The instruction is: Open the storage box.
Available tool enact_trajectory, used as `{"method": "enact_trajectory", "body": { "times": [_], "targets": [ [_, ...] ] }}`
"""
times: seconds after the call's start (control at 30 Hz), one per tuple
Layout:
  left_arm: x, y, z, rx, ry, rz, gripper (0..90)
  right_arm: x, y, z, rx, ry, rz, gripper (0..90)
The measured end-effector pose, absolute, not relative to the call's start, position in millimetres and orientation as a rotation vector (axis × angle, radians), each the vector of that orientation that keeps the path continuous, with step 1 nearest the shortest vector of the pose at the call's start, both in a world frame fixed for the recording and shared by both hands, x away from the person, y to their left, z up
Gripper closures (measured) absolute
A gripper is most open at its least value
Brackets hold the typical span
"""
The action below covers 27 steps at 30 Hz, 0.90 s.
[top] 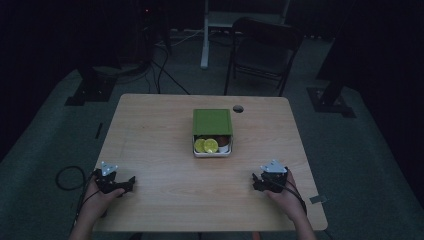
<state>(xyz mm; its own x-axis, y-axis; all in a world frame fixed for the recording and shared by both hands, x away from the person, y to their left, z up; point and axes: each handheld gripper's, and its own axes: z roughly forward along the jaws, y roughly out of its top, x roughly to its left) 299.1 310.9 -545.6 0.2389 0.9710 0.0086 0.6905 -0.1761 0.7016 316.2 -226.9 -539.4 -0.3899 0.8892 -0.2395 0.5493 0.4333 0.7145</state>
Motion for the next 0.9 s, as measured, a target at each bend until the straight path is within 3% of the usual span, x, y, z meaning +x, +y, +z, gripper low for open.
{"method": "enact_trajectory", "body": {
  "times": [0.9],
  "targets": [
    [299.1,311.1,-545.6,1.942,1.514,0.63,8.6,321.5,-161.5,-538.2,0.874,2.12,0.68,23.7]
  ]
}}
